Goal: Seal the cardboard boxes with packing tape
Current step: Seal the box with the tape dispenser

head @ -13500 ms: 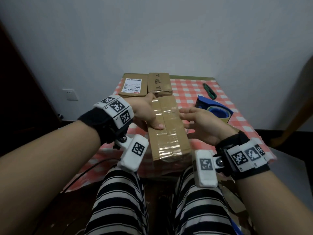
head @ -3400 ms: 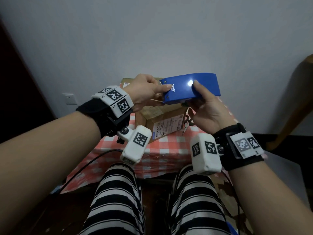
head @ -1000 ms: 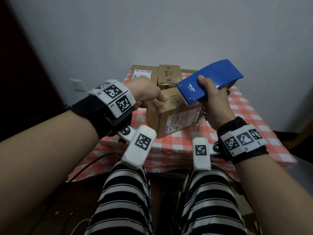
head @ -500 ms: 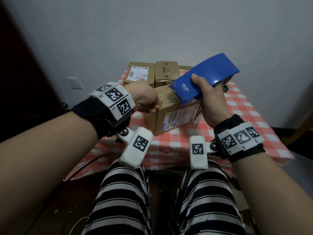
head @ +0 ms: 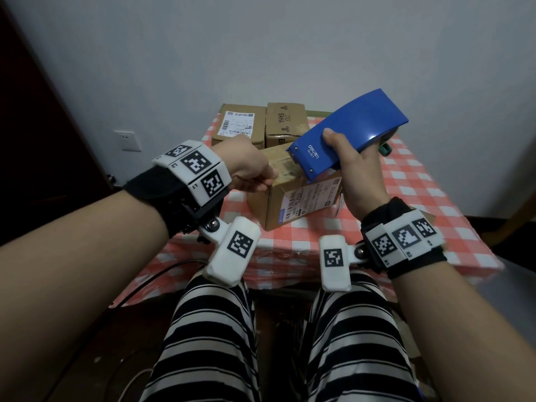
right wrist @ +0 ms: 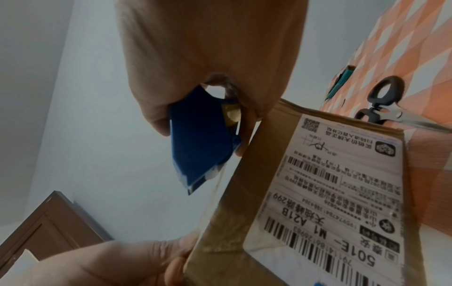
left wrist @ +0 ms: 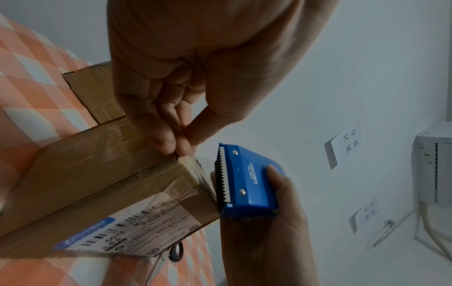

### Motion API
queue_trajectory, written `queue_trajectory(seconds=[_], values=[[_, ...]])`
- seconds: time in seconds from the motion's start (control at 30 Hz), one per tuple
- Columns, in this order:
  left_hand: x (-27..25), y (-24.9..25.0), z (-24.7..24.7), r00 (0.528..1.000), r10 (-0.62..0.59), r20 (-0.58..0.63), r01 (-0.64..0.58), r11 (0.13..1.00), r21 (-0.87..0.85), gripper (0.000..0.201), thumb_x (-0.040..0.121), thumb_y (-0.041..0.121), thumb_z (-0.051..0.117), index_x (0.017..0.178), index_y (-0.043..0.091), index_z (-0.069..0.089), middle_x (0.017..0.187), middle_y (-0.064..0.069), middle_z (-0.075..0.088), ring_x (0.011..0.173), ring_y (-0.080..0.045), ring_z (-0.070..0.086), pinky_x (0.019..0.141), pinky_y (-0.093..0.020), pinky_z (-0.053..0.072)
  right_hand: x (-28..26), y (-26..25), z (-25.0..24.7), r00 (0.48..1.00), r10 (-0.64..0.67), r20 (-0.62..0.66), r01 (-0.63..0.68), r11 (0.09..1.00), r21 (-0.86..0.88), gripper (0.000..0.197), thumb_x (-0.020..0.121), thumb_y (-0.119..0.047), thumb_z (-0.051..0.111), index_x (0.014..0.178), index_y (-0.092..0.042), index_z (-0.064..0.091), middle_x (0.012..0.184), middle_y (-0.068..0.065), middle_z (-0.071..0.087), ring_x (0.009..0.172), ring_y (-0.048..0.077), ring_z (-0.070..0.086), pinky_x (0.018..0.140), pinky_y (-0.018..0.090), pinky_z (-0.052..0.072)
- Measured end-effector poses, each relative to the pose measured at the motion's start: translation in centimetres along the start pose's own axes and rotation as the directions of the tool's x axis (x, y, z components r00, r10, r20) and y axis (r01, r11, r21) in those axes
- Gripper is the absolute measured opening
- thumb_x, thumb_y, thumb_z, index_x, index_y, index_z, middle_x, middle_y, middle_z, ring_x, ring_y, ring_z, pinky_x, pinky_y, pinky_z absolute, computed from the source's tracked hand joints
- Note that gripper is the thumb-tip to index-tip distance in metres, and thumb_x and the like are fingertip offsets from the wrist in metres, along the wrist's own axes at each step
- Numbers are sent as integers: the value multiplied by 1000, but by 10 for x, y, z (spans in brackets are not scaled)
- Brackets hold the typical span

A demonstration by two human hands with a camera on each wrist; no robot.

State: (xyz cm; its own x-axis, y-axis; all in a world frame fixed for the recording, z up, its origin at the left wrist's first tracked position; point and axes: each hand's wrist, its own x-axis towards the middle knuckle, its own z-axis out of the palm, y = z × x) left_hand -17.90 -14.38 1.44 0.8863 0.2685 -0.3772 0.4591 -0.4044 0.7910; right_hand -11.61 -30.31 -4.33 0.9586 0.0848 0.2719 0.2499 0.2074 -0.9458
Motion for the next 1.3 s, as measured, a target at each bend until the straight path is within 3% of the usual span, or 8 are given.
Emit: queue_trajectory(seconds=[0.17,0.23,0.37,0.63,0.83,0.97,1.13,1.3], values=[[-2,1,1,1000,2,9,-2,1000,12,20,90,3,63,70,3,60,44,-2,58,42,-9,54,51,-19,51,0,1,-2,1000,-9,0,9,1000,16,57,78,-32,70,125,-9,48,115,8,62,108,25,64,94,45,54],[-3,1,1,1000,-1,19,1,1000,15,21,91,4,62,70,3,60,46,-3,58,43,-9,54,49,-18,50,-1,2,-2,1000,-13,3,13,1000,17,63,76,-34,71,127,-6,47,113,7,62,107,25,65,93,43,55],[-3,2,0,1000,-6,28,6,1000,16,19,90,4,63,72,3,60,55,-5,60,50,-12,55,55,-21,51,-2,3,-1,1000,-23,6,23,1000,13,69,74,-38,71,129,-4,46,114,9,62,107,25,64,90,38,56],[-3,2,0,1000,-8,25,7,1000,22,17,89,5,64,73,3,61,53,-5,60,50,-12,56,57,-21,52,-5,5,-4,999,-41,-6,41,999,4,51,84,-25,66,125,-3,47,109,6,61,102,22,65,82,29,55],[-1,2,0,999,-15,38,14,1000,19,19,90,5,62,72,3,60,54,-5,60,51,-12,55,60,-22,51,-5,4,-3,999,-52,2,52,999,-2,42,82,-27,66,118,-14,48,108,1,62,101,17,66,81,27,55],[0,1,-1,999,-26,39,25,999,23,19,91,6,62,72,4,60,47,-3,59,49,-11,54,55,-19,50,-5,6,-2,998,-57,-3,57,998,12,57,80,-30,69,127,-7,46,111,5,61,103,20,66,83,29,56],[0,2,-1,998,-40,42,38,998,58,14,91,10,64,78,5,60,50,-2,60,50,-12,53,61,-21,50,-6,9,-2,998,-64,-13,64,998,11,65,75,-36,70,127,-6,45,112,6,62,102,20,66,80,27,54],[-1,4,-1,998,-45,32,41,993,112,13,92,14,64,84,5,58,64,-5,60,50,-14,53,62,-22,50,-5,9,-1,998,-62,-18,63,998,6,70,74,-37,71,130,-5,43,115,8,60,105,22,65,82,28,55]])
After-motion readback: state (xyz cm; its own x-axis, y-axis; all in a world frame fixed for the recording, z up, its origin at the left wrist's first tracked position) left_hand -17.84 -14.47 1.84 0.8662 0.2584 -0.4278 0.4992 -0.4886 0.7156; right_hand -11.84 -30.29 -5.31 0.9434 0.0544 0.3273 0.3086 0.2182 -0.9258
